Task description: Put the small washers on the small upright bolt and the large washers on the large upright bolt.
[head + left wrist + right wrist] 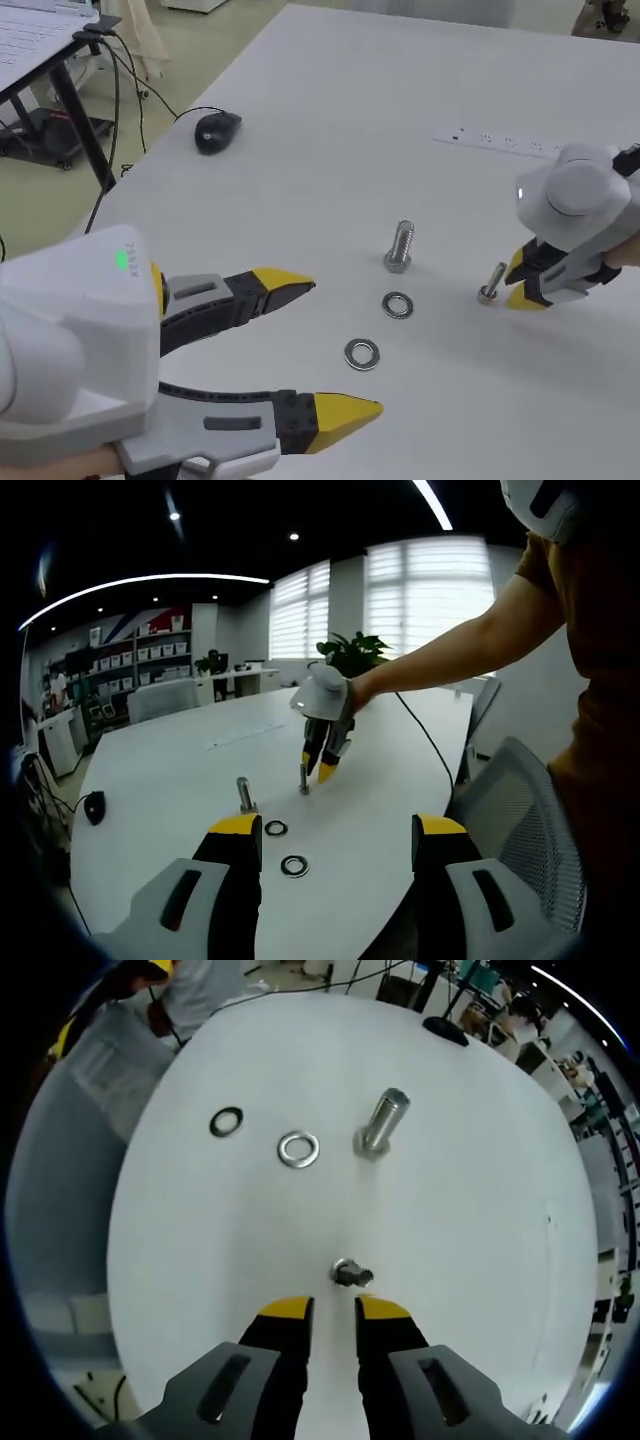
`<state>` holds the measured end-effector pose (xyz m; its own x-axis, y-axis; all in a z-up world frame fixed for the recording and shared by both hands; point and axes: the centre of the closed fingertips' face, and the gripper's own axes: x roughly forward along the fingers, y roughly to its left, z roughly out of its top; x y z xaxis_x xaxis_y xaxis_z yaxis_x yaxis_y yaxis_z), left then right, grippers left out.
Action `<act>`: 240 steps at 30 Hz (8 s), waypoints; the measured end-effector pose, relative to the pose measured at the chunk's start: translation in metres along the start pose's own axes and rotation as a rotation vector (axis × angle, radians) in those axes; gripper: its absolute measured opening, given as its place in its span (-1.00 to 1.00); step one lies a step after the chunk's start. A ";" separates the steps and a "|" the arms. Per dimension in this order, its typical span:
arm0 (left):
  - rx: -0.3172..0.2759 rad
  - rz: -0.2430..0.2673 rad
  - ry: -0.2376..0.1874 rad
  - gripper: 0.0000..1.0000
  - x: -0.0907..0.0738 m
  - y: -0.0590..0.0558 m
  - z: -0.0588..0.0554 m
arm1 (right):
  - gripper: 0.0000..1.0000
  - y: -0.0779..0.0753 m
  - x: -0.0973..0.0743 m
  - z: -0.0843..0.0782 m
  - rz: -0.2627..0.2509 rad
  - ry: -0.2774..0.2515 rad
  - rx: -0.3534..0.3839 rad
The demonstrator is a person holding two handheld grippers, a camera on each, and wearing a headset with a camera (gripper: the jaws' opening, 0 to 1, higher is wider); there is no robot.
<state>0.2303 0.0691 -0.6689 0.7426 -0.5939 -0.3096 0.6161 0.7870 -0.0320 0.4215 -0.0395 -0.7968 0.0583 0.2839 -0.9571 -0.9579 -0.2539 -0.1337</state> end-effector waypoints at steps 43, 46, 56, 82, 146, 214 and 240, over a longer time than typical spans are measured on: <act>0.007 0.077 -0.061 0.20 -0.028 -0.008 0.007 | -0.40 0.089 0.054 0.132 0.168 -0.139 -0.123; 0.005 0.079 -0.063 0.20 -0.028 -0.008 0.007 | -0.41 0.091 0.056 0.137 0.172 -0.135 -0.118; -0.005 0.096 -0.068 0.20 -0.030 -0.006 0.005 | -0.42 0.092 0.056 0.135 0.173 -0.109 -0.139; -0.001 0.095 -0.059 0.20 -0.029 -0.006 0.004 | -0.57 0.091 0.048 0.131 0.170 -0.079 -0.165; -0.020 0.028 -0.036 0.20 0.000 0.014 0.000 | -0.57 -0.055 0.013 0.121 0.009 -0.046 -0.090; 0.023 0.048 -0.042 0.20 -0.015 -0.005 0.011 | -0.57 0.022 0.029 0.095 0.060 -0.084 -0.077; 0.007 0.081 -0.048 0.20 -0.017 0.001 0.010 | -0.43 0.018 0.055 0.099 0.147 -0.069 -0.029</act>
<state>0.2207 0.0787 -0.6542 0.8016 -0.5361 -0.2646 0.5554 0.8316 -0.0024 0.3795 0.0630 -0.8267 -0.1027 0.3043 -0.9470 -0.9460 -0.3242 -0.0016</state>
